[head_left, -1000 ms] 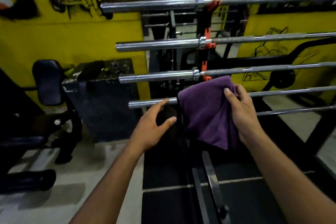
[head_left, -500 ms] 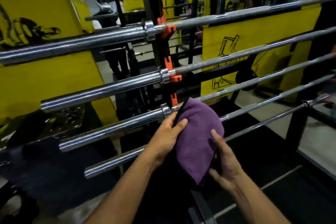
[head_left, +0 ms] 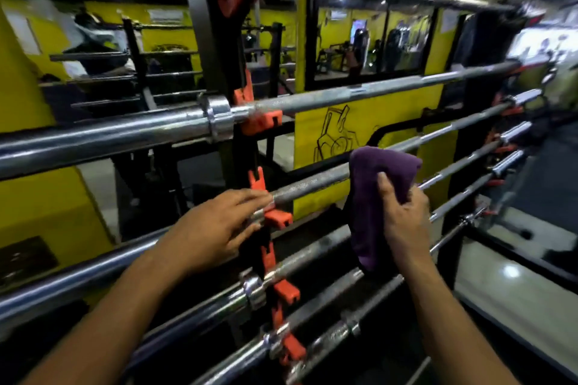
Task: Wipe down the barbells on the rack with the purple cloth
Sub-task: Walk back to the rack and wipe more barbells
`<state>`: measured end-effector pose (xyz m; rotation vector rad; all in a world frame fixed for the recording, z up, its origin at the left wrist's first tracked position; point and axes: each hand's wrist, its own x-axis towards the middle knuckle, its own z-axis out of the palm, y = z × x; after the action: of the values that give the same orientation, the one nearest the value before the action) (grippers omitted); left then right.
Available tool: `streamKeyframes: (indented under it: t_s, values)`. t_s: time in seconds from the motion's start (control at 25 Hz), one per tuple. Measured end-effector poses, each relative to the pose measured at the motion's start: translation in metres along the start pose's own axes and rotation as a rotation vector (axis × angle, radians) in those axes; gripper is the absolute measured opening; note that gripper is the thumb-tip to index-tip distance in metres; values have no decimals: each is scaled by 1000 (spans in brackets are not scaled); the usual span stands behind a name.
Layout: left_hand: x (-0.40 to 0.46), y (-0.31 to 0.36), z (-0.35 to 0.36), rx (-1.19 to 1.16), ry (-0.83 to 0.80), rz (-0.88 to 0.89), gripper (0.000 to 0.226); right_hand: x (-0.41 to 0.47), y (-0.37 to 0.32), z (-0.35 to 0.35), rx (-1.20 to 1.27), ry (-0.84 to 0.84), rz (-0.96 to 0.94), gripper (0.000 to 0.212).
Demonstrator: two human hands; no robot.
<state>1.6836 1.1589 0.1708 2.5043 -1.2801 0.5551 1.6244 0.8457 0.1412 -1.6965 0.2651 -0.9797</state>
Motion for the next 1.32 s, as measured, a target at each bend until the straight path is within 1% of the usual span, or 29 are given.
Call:
streamKeyframes:
  t_s: [0.08,0.12,0.2,0.24,0.32,0.4,0.44,0.52,0.56,0.6,0.64,0.76,0.8,0.88,1.0,1.08,1.16,1.24,1.32]
  values:
    - [16,-15,0,11,-7,48,48,30,11,25,-160,-23,-262,40]
    - [21,-20,1,-7,5,58,47,41,15,39,-249,-77,-330,38]
    - [26,-22,3,-77,32,49,50,51,32,66,-408,-230,-358,52]
    - [25,-23,5,-109,33,29,51,55,41,77,-463,-295,-387,54]
    - [22,-23,6,-122,35,-3,50,57,52,91,-540,-308,-451,52]
    - [19,-23,7,-131,47,-43,48,49,47,102,-512,-313,-462,46]
    - [20,-23,7,-132,48,-50,47,41,38,106,-450,-363,-465,42]
    - [23,-23,8,-126,52,-43,47,23,25,114,-307,-550,-520,35]
    - [24,-24,7,-124,59,-40,47,15,20,116,-261,-638,-562,35]
    - [24,-24,7,-125,61,-44,49,11,17,116,-235,-705,-592,37]
    - [24,-25,7,-124,55,-58,52,12,17,115,-218,-728,-628,39]
    - [22,-25,10,-103,33,-102,63,23,33,110,-255,-653,-789,36]
    - [22,-24,11,-66,16,-89,63,29,42,108,-275,-626,-830,35]
    - [20,-22,12,45,-35,-31,61,46,53,102,-291,-562,-845,27]
    - [17,-18,12,102,-100,-7,62,88,68,76,-320,-425,-739,25]
    - [16,-16,9,92,-98,-13,63,108,75,64,-339,-343,-585,26]
    - [15,-16,7,61,-70,-52,65,107,73,68,-367,-299,-442,27]
    - [14,-16,6,29,-81,-100,68,83,58,84,-387,-342,-409,25]
    - [14,-16,5,25,-91,-107,70,44,38,103,-324,-428,-481,24]
